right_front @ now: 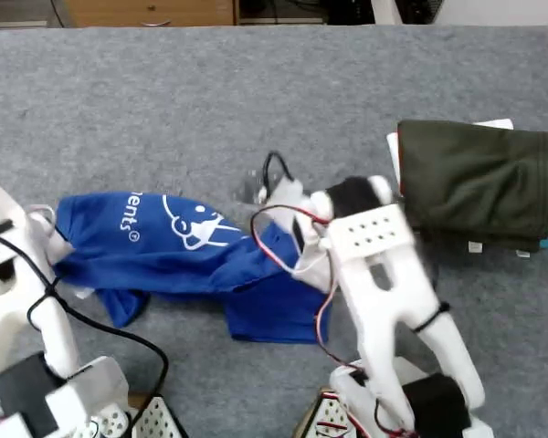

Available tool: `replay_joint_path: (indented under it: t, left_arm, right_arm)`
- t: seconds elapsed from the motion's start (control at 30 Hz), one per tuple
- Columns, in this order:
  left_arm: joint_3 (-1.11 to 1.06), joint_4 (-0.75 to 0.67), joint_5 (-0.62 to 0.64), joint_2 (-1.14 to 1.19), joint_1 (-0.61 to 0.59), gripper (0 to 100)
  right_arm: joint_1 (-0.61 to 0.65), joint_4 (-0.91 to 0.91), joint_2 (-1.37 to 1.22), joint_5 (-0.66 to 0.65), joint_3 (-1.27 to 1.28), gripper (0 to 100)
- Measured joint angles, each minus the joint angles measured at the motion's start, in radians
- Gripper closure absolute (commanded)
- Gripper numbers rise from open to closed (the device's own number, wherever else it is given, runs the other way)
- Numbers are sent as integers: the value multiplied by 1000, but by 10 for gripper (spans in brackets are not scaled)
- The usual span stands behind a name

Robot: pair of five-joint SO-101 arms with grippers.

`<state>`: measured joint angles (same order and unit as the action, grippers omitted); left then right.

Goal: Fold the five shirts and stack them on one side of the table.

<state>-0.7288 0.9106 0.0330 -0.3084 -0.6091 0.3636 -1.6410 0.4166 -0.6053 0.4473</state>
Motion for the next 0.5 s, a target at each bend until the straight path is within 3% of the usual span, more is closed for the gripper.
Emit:
replay_joint_path:
  t: [0.27,0.5]
  left_arm:
    - [574,511,2,-261,0,982]
    - [1128,772,2,-296,0,982]
  right_arm:
    - [-23,-114,91,51,-658,997]
    - [-169,75,60,279,-1255,997]
